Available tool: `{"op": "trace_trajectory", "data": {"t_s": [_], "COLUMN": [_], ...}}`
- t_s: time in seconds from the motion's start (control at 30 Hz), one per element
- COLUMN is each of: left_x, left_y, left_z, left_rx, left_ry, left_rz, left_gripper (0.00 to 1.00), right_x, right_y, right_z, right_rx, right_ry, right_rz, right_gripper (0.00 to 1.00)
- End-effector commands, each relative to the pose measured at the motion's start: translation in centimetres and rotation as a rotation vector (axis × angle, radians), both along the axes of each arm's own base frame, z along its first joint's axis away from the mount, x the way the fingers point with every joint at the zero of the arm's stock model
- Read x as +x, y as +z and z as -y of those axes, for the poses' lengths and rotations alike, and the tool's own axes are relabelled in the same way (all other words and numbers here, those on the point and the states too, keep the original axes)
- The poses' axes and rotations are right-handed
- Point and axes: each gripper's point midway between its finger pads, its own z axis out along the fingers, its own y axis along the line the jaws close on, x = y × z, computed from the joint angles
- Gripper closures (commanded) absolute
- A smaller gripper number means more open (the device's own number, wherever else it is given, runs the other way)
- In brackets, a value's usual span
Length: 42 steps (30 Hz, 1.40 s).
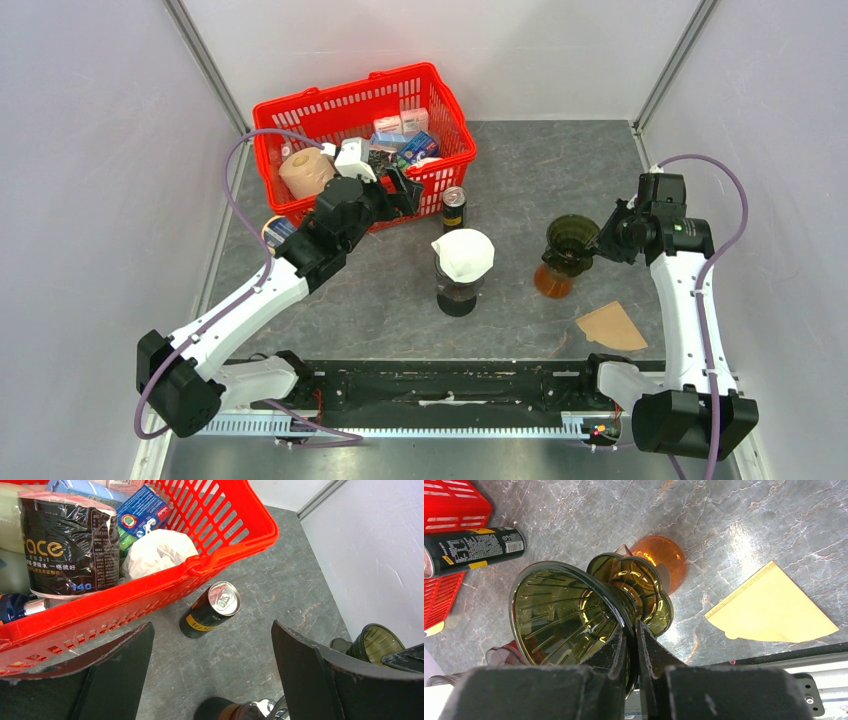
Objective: Place the coffee filter in the dripper
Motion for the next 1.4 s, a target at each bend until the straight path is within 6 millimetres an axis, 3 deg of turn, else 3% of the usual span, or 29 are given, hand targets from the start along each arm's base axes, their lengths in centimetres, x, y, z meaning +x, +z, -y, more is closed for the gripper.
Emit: {"op": "trace_trajectory", "data": {"t_s": [0.0, 0.27, 0.63, 0.73, 0.8, 0.83, 0.87, 1.17, 1.37], "left_x": [0.0, -0.2, -0.2, -0.3, -0.3, -0.3, -0.3, -0.6, -0.4], "left_y": [1.9, 1.9, 2.0, 2.1, 2.2, 2.2, 2.2, 3.0, 3.8], "left_z": [0.0, 0.0, 0.1, 0.1, 0.1, 0.1, 0.1, 0.2, 0.3], "left_rx": [-0.057, -0.059, -0.058, -0.057, -0.055, -0.056, -0.055, -0.059, -0.073], "left_ry": [-0.003, -0.007, -0.015, -0.017, -0.018, -0.017, -0.018, -0.037, -0.037], "left_rz": [0.045, 0.046, 0.047, 0.051, 0.053, 0.053, 0.054, 0.071, 0.1], "left_gripper": [0.06, 0.06, 0.06, 0.05, 0.06, 0.05, 0.06, 0.05, 0.05], "right_x": [0.4, 0.0, -0.4, -0.1, 0.0, 0.2, 0.3, 1.6, -0.7], "right_y": [0.3, -0.5, -0.2, 0.4, 0.9, 1.2, 1.5, 5.0, 6.1], "right_z": [0.1, 0.9, 1.4, 1.3, 1.2, 1.2, 1.3, 2.3, 7.1], "right_rx": [-0.004, -0.035, -0.06, -0.054, -0.05, -0.05, -0.052, -0.069, -0.201], "right_ry": [0.001, -0.033, -0.059, -0.056, -0.053, -0.055, -0.059, -0.149, -0.39], "right_rz": [0.043, 0.02, 0.011, 0.026, 0.036, 0.047, 0.054, 0.128, 0.104], "right_gripper": [0.88, 0.77, 0.52, 0.36, 0.19, 0.05, 0.03, 0.03, 0.03]}}
